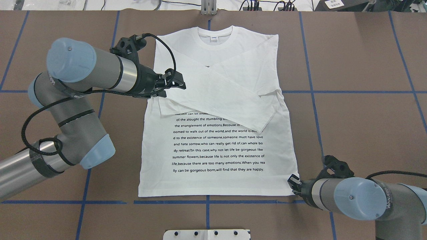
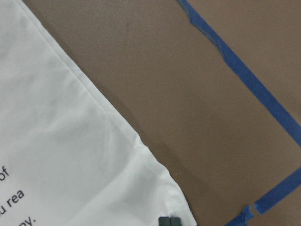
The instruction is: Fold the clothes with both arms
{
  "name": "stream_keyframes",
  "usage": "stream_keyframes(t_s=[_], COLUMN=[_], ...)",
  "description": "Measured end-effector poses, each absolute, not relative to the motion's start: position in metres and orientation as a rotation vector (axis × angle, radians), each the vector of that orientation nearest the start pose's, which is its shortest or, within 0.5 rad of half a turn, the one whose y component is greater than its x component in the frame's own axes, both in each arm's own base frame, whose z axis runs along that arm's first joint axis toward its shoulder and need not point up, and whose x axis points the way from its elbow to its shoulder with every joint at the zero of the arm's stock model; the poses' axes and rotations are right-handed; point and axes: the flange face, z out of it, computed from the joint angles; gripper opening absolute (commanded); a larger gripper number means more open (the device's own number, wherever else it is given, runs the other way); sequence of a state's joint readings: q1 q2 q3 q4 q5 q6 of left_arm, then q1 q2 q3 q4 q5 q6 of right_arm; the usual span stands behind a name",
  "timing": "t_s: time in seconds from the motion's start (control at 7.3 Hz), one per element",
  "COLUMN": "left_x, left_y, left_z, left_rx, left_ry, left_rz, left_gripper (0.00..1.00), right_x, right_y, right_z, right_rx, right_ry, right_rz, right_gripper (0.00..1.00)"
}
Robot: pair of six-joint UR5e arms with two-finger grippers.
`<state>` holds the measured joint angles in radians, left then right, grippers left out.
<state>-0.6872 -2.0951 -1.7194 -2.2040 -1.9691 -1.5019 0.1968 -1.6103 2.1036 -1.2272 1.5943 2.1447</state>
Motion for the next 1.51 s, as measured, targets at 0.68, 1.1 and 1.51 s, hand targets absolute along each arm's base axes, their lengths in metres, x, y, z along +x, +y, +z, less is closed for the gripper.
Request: stream_keyframes(t_s=[0.68, 1.1, 1.51], left_x=[0.470, 0.486, 0.496], left_y=[-0.307, -0.254, -0.236], left_z=[0.267, 0.305, 0.331], left_rx=[-0.040, -0.064, -0.081], left_ry=[1.124, 0.965, 0.904], left_rz=[-0.408, -0.423, -0.407], left_gripper=[0.77, 0.68, 0.60], right_x=[-0.427, -0.425, -0.425], right_y=[-0.218, -0.218, -0.218], right_z=[0.379, 0.375, 0.375], right_rx=[-0.196, -0.199, -0.199], right_ry=[-0.867, -0.875, -0.875], right_rz=[0.707, 0.706, 0.706], right_gripper=[0.00, 0.00, 0.00])
